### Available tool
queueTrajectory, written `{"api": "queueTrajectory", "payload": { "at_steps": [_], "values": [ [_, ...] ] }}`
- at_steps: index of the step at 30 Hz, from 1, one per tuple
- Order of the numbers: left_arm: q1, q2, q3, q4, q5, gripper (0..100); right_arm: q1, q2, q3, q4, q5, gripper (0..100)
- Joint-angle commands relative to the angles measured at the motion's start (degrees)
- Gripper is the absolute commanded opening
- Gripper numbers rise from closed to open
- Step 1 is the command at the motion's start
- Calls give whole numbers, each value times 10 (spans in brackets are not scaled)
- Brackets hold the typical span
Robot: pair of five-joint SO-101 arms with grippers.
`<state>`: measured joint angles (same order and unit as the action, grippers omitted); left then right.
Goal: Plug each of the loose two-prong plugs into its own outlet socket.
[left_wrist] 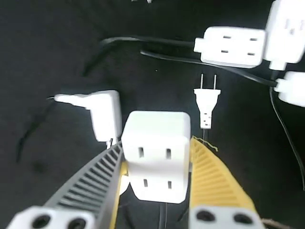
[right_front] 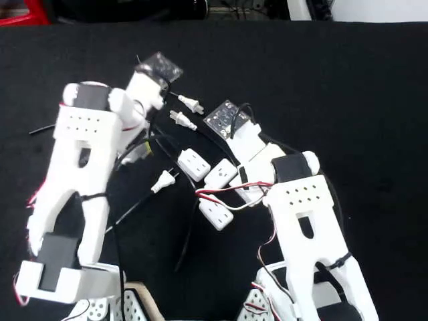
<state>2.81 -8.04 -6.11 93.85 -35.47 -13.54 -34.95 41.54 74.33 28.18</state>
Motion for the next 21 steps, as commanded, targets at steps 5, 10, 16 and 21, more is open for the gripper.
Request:
{"api": "queueTrajectory", "payload": {
  "at_steps": [5,10,16,21],
  "values": [
    [-7,-40,-107,70,-28,51,-7,0,-1,-9,-1,286],
    [52,-47,17,70,-24,51,-7,0,-1,-9,-1,286],
    [169,-162,239,54,19,27,-6,0,-1,-9,-1,286],
    [190,-297,487,-143,47,33,37,-2,-14,-5,-1,286]
  ]
}}
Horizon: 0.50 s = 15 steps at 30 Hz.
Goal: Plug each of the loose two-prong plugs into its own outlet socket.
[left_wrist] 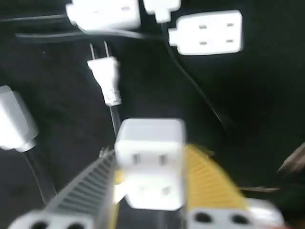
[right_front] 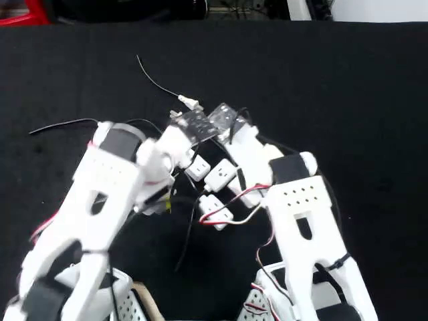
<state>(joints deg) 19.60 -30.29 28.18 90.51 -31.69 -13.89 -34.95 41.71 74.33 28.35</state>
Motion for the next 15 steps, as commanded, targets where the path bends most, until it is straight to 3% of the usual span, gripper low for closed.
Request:
{"api": "queueTrajectory", "payload": {
  "at_steps": [1,6,12,15],
  "values": [
    [30,-86,196,-149,10,33,55,-1,-22,-4,-3,286],
    [55,-79,338,-286,10,34,72,0,-28,-4,-3,286],
    [53,-6,339,-322,-92,54,72,0,-27,-4,-3,286],
    [45,34,331,-361,-78,121,72,0,-27,-4,-3,286]
  ]
}}
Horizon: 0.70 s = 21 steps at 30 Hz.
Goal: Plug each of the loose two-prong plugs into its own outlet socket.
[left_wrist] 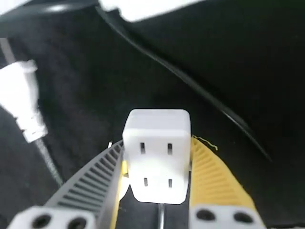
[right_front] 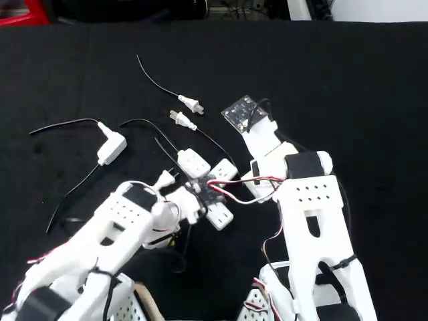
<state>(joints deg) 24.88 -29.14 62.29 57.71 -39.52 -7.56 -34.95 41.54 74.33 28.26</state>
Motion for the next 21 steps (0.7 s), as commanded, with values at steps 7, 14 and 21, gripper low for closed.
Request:
{"api": "queueTrajectory", "payload": {
  "at_steps": [7,14,21],
  "values": [
    [-67,68,-77,-54,-11,253,10,0,-24,-4,-2,286],
    [-95,27,-89,-46,-11,256,10,0,-24,-4,-2,286],
    [-95,-102,-164,131,18,253,9,0,-24,-4,-2,286]
  ]
}}
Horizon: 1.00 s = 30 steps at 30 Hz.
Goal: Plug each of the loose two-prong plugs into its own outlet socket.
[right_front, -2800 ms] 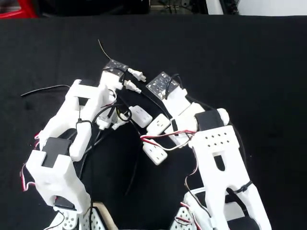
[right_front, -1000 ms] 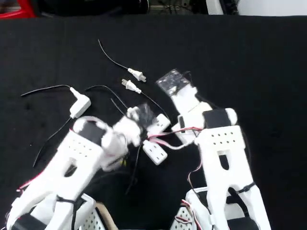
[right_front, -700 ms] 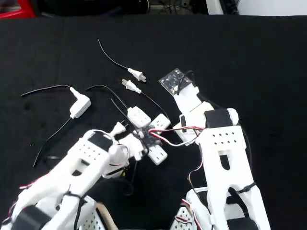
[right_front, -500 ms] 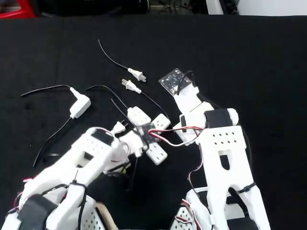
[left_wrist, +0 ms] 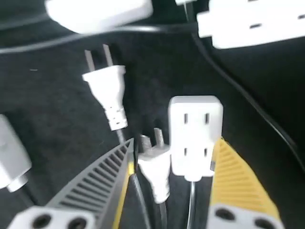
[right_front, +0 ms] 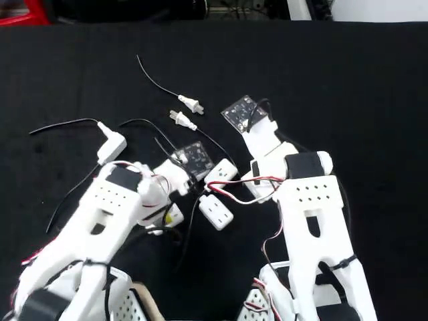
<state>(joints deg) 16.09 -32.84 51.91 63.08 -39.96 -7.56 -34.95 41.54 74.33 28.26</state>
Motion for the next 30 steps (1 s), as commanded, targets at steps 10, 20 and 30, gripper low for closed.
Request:
{"api": "queueTrajectory", "payload": {
  "at_steps": [10,20,30],
  "values": [
    [-259,-317,-115,195,45,253,-82,0,-18,18,101,286],
    [-557,-316,52,98,-33,253,-412,2,71,-113,263,286],
    [-619,-316,211,-54,-9,252,-433,196,11,-267,238,286]
  ]
}}
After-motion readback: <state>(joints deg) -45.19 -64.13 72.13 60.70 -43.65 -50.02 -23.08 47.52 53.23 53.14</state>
